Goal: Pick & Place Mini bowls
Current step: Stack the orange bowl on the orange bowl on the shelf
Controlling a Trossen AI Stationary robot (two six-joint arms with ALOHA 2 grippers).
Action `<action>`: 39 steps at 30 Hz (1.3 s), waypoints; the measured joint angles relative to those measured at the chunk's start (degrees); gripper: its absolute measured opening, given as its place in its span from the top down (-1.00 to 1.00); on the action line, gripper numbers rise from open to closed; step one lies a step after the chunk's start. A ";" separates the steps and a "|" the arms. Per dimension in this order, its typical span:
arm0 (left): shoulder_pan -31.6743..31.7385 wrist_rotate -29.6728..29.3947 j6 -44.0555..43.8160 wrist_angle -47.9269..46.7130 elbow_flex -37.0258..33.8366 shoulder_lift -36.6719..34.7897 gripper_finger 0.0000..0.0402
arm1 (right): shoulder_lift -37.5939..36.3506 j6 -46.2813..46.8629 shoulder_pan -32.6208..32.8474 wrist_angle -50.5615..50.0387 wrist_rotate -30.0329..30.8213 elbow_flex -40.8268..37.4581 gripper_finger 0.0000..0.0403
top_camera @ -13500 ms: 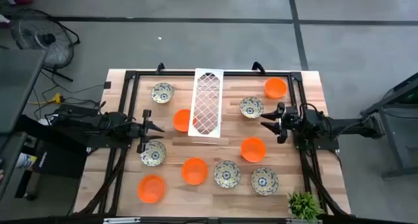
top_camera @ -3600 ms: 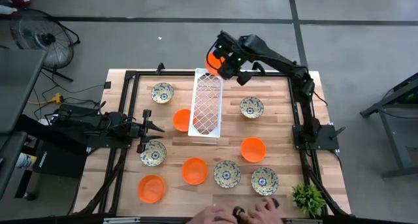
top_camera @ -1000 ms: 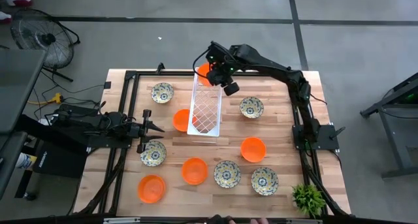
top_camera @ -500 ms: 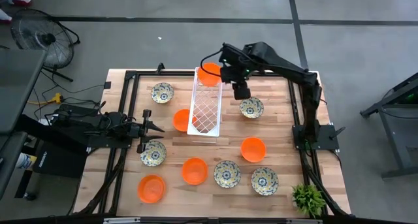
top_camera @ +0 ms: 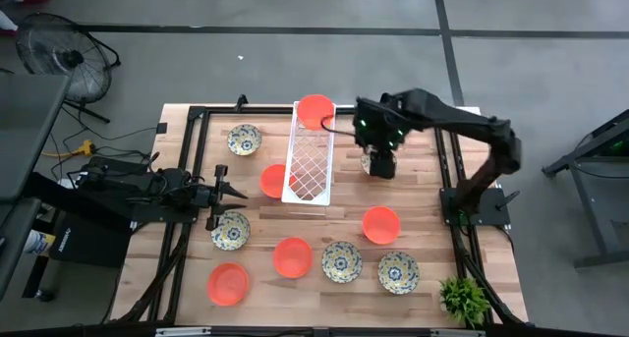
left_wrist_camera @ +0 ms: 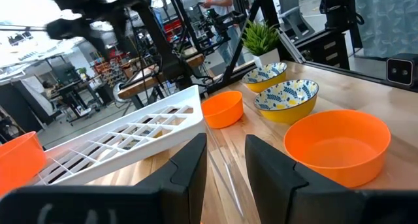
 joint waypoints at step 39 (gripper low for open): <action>0.00 0.00 0.00 0.00 0.00 -0.01 0.50 | -16.24 64.94 18.67 31.49 -4.45 -53.99 0.27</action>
